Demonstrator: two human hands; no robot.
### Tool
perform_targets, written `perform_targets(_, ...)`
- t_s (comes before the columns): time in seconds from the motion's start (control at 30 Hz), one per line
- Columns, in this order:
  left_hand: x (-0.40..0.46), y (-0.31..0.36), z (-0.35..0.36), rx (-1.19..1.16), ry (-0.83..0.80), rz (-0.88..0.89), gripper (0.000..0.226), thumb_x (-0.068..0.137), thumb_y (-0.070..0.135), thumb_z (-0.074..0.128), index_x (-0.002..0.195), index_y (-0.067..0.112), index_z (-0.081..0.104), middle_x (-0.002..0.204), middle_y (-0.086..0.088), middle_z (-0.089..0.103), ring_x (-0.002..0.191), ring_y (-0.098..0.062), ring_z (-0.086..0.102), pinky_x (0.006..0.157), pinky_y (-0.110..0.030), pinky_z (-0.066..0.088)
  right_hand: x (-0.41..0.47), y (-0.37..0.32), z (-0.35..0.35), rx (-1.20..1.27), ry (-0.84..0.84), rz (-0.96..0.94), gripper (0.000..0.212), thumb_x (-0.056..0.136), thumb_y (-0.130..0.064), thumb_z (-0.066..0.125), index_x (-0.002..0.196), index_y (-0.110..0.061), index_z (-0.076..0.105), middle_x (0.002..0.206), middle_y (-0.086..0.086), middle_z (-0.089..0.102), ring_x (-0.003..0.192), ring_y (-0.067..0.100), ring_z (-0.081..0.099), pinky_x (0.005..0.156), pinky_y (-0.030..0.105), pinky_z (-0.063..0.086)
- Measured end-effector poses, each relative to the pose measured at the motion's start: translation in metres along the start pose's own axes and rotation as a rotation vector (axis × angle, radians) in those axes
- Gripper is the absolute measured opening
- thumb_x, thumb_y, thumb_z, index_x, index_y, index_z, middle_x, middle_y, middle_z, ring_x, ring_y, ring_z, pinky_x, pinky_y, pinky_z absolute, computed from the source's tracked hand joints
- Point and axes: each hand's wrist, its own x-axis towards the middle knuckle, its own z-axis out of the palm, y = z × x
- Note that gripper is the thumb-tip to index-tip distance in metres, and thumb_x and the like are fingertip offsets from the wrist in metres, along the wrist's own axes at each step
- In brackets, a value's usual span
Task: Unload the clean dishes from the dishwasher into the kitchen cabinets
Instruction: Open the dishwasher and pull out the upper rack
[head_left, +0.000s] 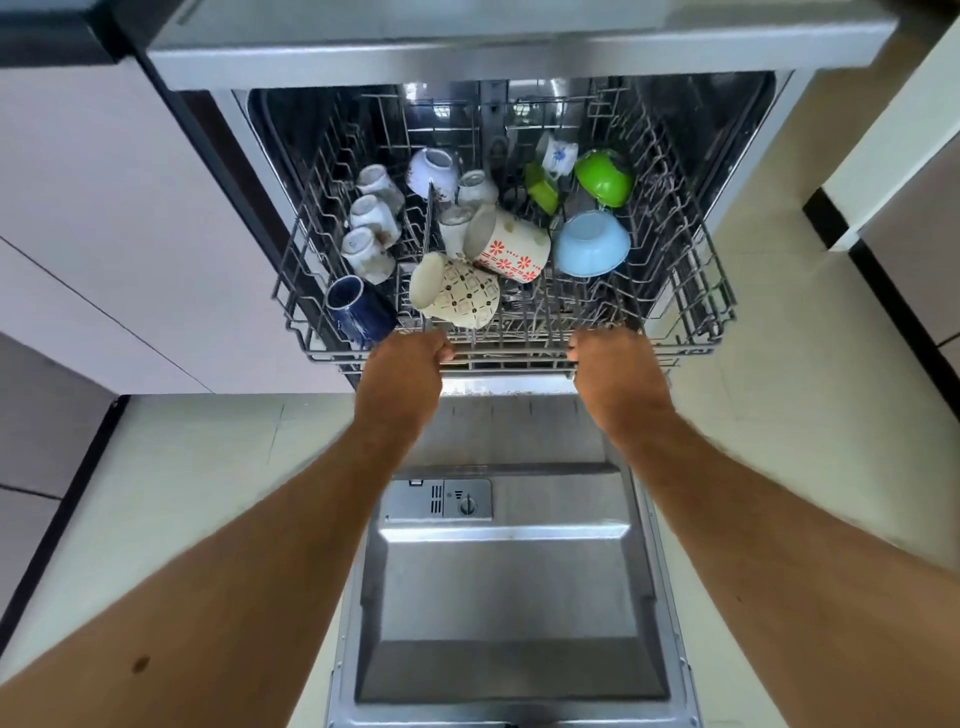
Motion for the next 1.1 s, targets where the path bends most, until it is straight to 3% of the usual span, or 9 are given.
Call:
perform_targets(0.2, -0.036, 0.008, 0.001, 0.005, -0.002, -0.015, 0.024, 0.103, 0.023, 0.047, 0.11, 0.019, 0.069, 0.087, -0.011, 0.07, 0.07, -0.021, 0.061, 0.066, -0.029, 0.046, -0.034, 0.001, -0.004, -0.05, -0.039, 0.023, 0.026, 0.091, 0.002, 0.048, 0.106, -0.007, 0.066, 0.091, 0.012, 0.071, 0.086, 0.03, 0.066, 0.079, 0.039, 0.054)
perform_targets(0.63, -0.086, 0.007, -0.006, 0.055, -0.029, -0.005, 0.023, 0.102, 0.018, 0.046, 0.11, 0.016, 0.067, 0.089, -0.01, 0.071, 0.075, -0.021, 0.064, 0.079, -0.039, 0.057, -0.086, -0.013, -0.005, -0.063, -0.065, 0.038, 0.019, 0.094, -0.003, 0.049, 0.104, -0.009, 0.064, 0.092, 0.011, 0.07, 0.088, 0.031, 0.066, 0.08, 0.041, 0.055)
perform_targets(0.8, -0.105, 0.006, -0.012, 0.054, -0.009, 0.001, 0.023, 0.1, 0.013, 0.047, 0.108, 0.016, 0.069, 0.086, -0.011, 0.07, 0.073, -0.023, 0.064, 0.073, -0.038, 0.057, -0.107, -0.022, -0.006, -0.064, -0.049, 0.053, 0.02, 0.096, -0.006, 0.049, 0.104, -0.012, 0.066, 0.088, 0.007, 0.07, 0.086, 0.026, 0.066, 0.08, 0.037, 0.054)
perform_targets(0.93, -0.121, 0.006, -0.009, 0.04, -0.019, 0.0, 0.023, 0.102, 0.022, 0.047, 0.102, 0.016, 0.07, 0.084, -0.008, 0.069, 0.071, -0.018, 0.062, 0.067, -0.034, 0.055, -0.123, -0.02, -0.008, -0.115, -0.047, 0.017, 0.021, 0.099, -0.011, 0.046, 0.111, -0.012, 0.064, 0.096, 0.006, 0.071, 0.094, 0.023, 0.065, 0.087, 0.035, 0.049)
perform_targets(1.1, -0.141, 0.002, -0.002, -0.001, -0.018, -0.025, 0.023, 0.101, 0.027, 0.048, 0.098, 0.023, 0.07, 0.083, -0.003, 0.067, 0.067, -0.012, 0.061, 0.065, -0.029, 0.054, -0.145, -0.023, -0.009, -0.005, -0.126, 0.1, 0.024, 0.098, -0.01, 0.048, 0.116, -0.009, 0.064, 0.101, 0.014, 0.07, 0.102, 0.03, 0.064, 0.087, 0.038, 0.056)
